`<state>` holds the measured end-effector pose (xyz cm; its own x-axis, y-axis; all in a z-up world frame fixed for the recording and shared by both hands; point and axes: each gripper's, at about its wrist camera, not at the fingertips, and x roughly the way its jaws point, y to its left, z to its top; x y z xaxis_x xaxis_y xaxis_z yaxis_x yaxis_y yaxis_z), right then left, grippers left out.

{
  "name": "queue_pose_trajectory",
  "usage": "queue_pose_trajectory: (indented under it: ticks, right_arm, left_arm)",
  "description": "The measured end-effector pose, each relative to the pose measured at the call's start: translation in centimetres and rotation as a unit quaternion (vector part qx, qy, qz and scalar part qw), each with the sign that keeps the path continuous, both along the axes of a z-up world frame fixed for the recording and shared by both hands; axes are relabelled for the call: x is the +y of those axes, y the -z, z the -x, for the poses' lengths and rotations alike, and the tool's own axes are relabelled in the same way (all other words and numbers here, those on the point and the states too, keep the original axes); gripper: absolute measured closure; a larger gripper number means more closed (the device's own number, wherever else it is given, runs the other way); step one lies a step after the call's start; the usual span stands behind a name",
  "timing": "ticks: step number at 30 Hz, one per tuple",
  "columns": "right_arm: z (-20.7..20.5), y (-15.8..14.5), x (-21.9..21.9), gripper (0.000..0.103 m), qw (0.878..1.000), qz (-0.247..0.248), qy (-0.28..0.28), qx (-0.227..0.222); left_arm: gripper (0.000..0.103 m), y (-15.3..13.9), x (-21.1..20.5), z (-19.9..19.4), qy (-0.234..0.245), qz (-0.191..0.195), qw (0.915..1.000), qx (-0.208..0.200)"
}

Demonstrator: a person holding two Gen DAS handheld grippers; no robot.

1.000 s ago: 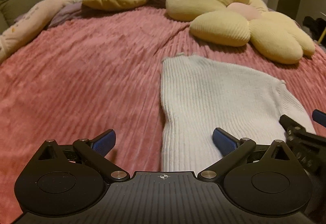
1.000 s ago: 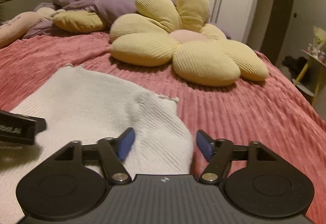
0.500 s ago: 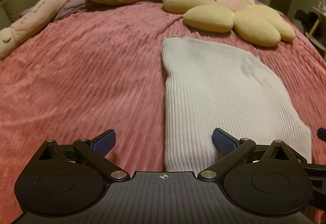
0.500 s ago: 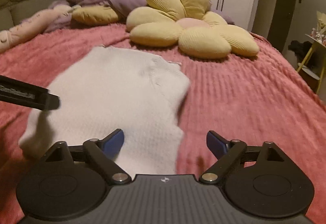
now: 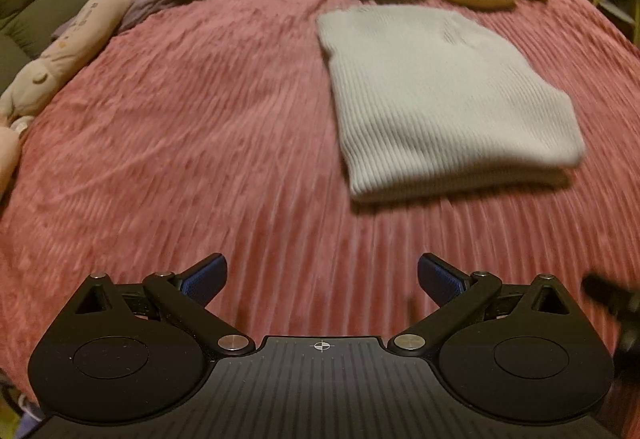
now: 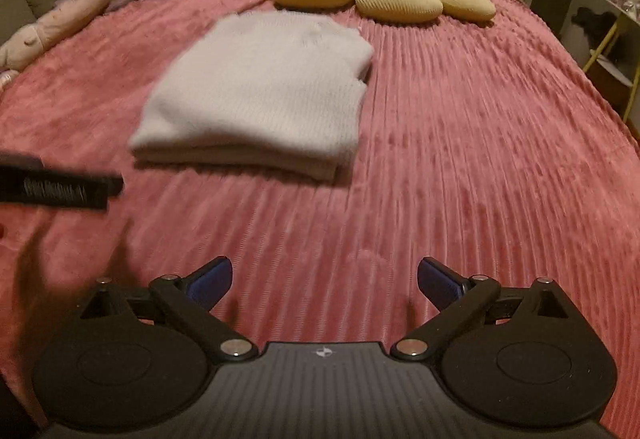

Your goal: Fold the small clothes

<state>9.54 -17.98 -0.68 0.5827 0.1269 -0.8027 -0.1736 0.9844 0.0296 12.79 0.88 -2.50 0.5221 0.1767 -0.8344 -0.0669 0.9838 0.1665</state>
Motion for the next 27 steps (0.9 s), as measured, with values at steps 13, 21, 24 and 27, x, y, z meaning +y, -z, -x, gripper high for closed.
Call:
queue_pose_trajectory:
  ticks: [13,21,24,27]
  right_arm:
    - [-0.1,-5.6,4.1,0.004,0.997,0.075,-0.004,0.000]
    - [-0.5,-5.8,3.0,0.004,0.999,0.039,0.027,0.026]
    - [-0.6,-5.8,2.6,0.004,0.999,0.031,0.033,0.029]
    - [-0.7,-5.8,2.3,0.004,0.998,0.025,0.036,0.033]
  left_arm:
    - [0.000,-3.9,-0.3,1.2,0.014,0.007,0.9999,-0.002]
    - [0.000,-4.7,0.2,1.7,0.000,0.022,0.9997,-0.012]
    - [0.000,-4.9,-0.1,1.6,0.003,0.023,0.9997,-0.013]
    - [0.000,-5.1,-0.4,1.7,0.006,0.020,0.9997,-0.015]
